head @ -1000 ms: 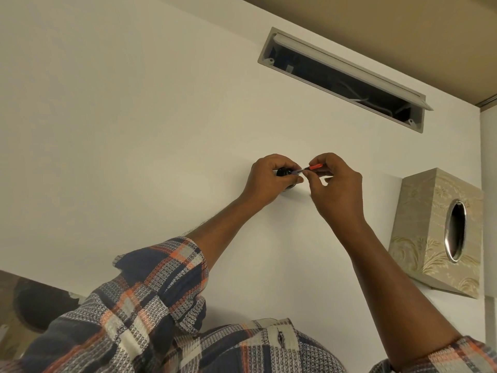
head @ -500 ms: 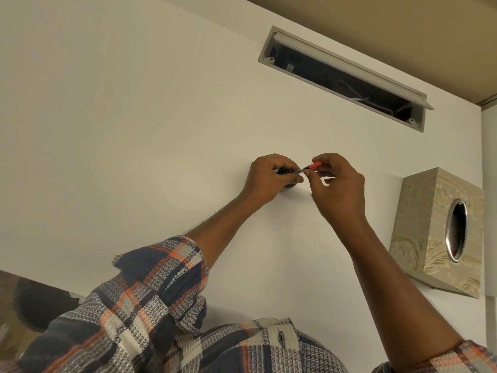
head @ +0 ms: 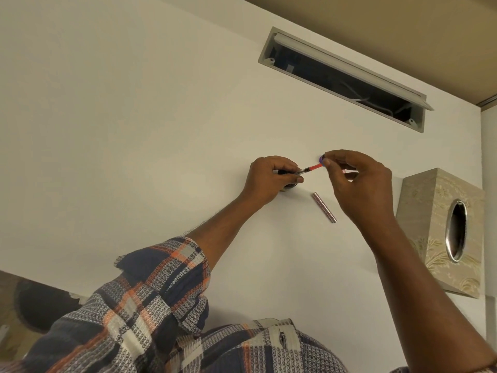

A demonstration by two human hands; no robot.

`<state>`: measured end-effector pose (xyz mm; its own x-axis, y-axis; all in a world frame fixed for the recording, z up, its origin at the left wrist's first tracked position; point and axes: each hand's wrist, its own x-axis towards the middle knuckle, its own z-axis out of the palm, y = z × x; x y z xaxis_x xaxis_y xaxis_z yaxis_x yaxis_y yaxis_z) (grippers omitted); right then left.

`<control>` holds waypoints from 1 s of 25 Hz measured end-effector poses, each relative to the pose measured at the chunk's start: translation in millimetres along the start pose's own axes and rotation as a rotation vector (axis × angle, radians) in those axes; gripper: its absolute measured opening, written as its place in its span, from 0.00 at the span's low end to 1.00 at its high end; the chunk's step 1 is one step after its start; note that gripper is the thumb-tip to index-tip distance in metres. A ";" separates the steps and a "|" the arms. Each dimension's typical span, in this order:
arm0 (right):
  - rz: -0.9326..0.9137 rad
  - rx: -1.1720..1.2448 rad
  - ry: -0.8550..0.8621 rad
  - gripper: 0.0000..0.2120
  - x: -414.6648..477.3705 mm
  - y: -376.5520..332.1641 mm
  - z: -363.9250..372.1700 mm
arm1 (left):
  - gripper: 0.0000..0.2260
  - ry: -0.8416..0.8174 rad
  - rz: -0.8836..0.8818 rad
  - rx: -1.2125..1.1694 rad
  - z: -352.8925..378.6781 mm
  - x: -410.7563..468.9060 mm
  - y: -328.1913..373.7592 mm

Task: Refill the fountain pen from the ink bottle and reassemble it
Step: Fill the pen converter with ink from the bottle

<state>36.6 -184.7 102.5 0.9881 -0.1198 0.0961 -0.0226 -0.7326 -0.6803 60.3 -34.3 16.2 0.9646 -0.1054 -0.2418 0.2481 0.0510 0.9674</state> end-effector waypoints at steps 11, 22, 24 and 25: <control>-0.086 -0.075 -0.034 0.05 -2.9 1.0 12.8 | 0.08 0.003 -0.001 0.008 0.5 1.4 0.2; -0.122 -0.126 0.004 0.06 -5.1 -0.5 15.8 | 0.07 0.002 0.005 0.008 -0.5 1.2 -0.4; -0.096 -0.111 -0.016 0.06 -4.0 0.1 15.9 | 0.07 -0.002 0.003 0.006 -0.9 1.0 0.0; -0.095 -0.106 -0.026 0.07 -3.7 0.3 15.6 | 0.07 -0.006 0.003 0.008 -1.2 1.2 0.0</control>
<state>35.3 -174.1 90.6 0.9902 -0.0305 0.1365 0.0562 -0.8066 -0.5884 61.6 -33.3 15.9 0.9648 -0.1107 -0.2384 0.2444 0.0431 0.9687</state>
